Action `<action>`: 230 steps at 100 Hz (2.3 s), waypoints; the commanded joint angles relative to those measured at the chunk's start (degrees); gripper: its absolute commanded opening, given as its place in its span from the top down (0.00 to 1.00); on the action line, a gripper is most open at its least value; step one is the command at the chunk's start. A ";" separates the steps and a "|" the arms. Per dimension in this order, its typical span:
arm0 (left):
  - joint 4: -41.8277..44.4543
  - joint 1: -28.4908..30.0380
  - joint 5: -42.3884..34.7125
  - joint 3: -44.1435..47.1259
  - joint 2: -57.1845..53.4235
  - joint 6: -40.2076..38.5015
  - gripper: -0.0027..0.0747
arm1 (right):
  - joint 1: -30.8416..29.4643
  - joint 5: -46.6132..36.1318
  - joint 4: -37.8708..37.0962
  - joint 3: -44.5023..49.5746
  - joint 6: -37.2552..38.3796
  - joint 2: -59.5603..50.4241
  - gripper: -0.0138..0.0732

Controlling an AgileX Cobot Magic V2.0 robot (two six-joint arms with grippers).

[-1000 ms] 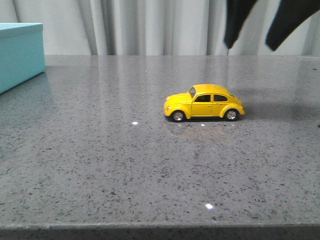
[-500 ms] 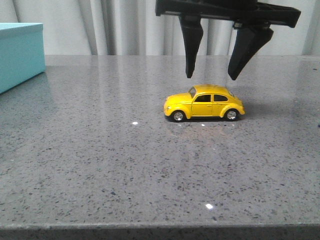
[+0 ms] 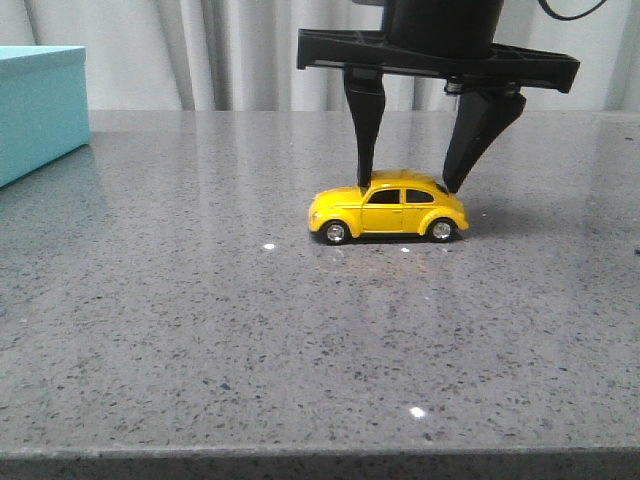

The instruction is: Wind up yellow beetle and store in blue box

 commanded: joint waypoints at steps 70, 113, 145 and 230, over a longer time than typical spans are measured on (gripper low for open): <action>0.01 -0.53 -4.32 -2.17 0.38 -0.09 0.37 | -4.65 10.24 -12.79 -1.34 0.92 -1.10 0.30; 0.01 -0.53 -4.32 -2.17 0.38 -0.09 0.37 | -6.27 8.93 -16.31 0.09 0.05 -6.18 0.30; 3.26 -0.53 -3.96 -2.17 0.38 -0.09 0.37 | -0.76 -2.72 -15.86 -0.06 0.05 -25.06 0.30; 2.99 -0.53 -0.55 -3.62 1.25 -0.09 0.37 | 3.99 -11.80 -18.04 1.37 0.10 -29.93 0.31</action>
